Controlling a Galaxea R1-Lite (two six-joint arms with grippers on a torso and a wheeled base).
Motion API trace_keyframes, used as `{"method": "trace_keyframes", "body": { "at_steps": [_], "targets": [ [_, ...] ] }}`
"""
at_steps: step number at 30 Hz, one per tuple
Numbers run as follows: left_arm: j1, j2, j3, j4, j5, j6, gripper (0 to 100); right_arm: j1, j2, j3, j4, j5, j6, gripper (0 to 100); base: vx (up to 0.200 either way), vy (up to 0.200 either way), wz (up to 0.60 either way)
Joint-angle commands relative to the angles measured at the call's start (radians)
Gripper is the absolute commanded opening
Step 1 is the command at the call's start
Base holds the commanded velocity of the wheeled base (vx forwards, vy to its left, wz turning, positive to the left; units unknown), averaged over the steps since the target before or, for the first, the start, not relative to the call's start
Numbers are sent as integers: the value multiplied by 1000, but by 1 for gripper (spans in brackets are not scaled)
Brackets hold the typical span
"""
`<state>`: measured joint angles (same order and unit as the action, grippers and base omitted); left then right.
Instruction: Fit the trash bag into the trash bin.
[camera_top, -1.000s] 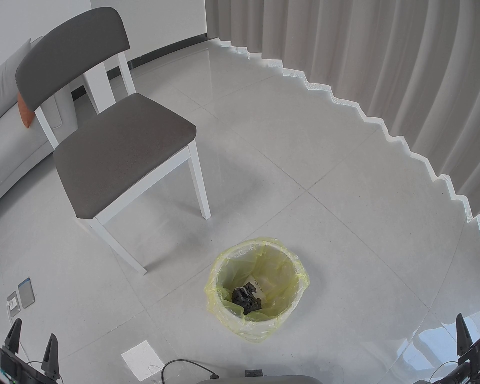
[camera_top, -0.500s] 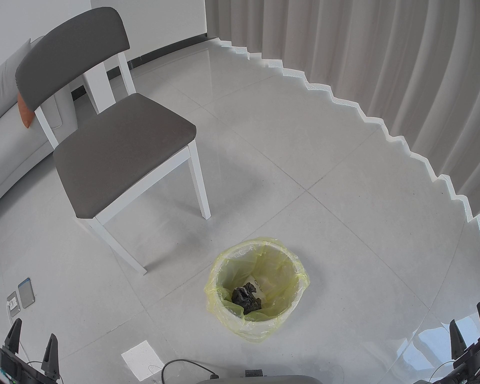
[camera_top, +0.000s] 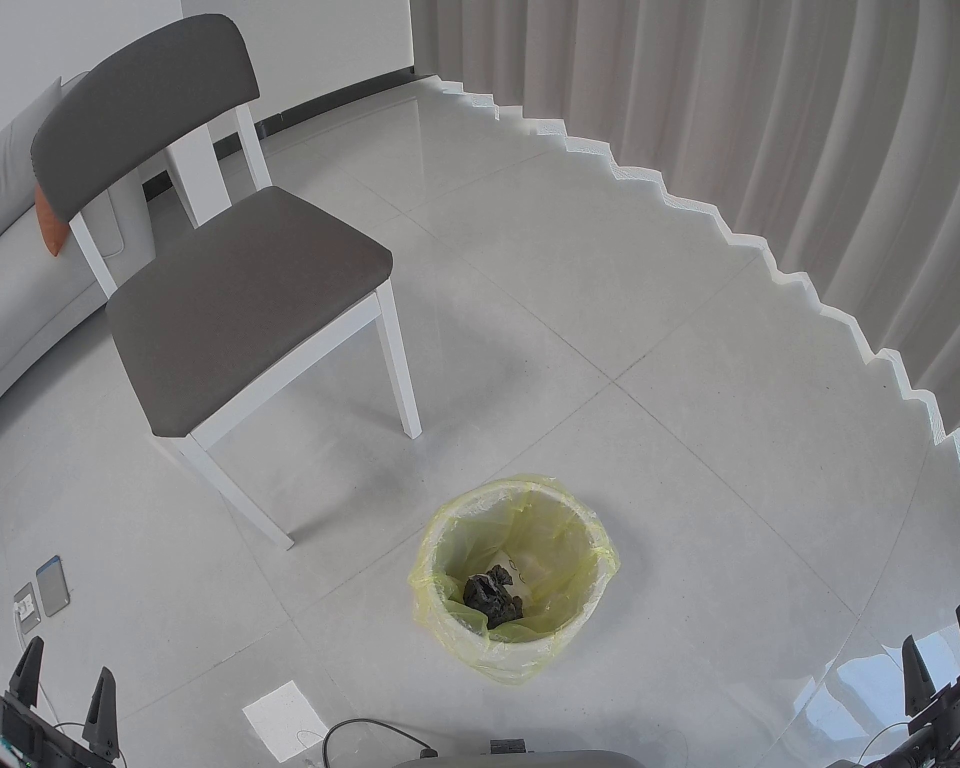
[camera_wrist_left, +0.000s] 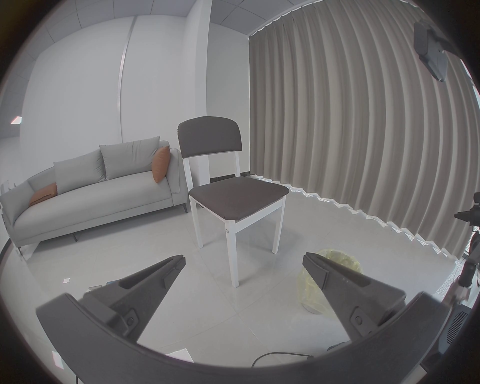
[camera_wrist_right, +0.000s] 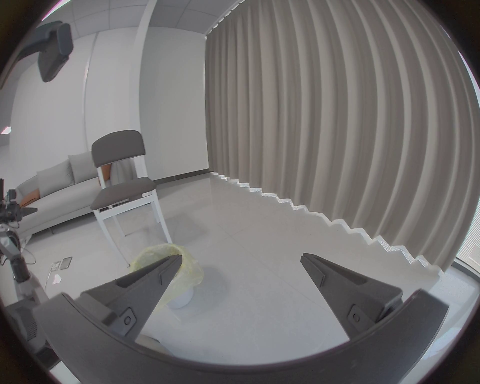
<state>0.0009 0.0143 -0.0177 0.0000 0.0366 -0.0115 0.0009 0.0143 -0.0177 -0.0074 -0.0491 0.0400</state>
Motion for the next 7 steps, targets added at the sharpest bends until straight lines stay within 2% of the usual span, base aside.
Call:
{"method": "trace_keyframes", "body": {
  "at_steps": [1,7],
  "targets": [
    [-1,-13,18,0,0,-1,100,1,-10,18,0,0,0,100,0,0,0],
    [-1,-13,18,0,0,-1,100,1,-11,18,0,-1,0,100,0,0,0]
  ]
}}
